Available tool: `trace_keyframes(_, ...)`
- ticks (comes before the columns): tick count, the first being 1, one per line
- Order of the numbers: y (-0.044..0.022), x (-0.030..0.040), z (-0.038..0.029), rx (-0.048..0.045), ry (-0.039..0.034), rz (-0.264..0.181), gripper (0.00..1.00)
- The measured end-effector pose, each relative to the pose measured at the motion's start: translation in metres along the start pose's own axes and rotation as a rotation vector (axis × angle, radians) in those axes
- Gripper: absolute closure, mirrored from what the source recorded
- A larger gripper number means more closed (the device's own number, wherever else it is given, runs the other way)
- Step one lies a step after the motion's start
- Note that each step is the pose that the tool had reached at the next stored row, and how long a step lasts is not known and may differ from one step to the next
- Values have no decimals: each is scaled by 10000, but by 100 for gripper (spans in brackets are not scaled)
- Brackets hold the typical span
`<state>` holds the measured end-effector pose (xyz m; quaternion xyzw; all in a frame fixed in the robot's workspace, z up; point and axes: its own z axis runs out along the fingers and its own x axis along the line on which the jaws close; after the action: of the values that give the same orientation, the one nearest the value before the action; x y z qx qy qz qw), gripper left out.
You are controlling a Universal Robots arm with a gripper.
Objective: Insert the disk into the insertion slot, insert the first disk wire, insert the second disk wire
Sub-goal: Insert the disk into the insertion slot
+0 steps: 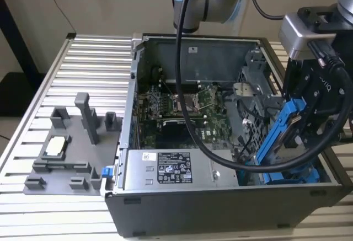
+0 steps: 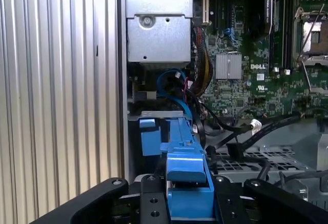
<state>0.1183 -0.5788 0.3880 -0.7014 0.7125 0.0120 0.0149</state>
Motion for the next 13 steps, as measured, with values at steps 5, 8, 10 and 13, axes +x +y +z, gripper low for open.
trace_keyframes(5,0,1,85,0,0,0,67)
trace_keyframes(8,0,1,112,0,0,0,67)
trace_keyframes(10,0,2,129,0,2,0,67)
trace_keyframes(13,1,2,146,-1,1,0,67)
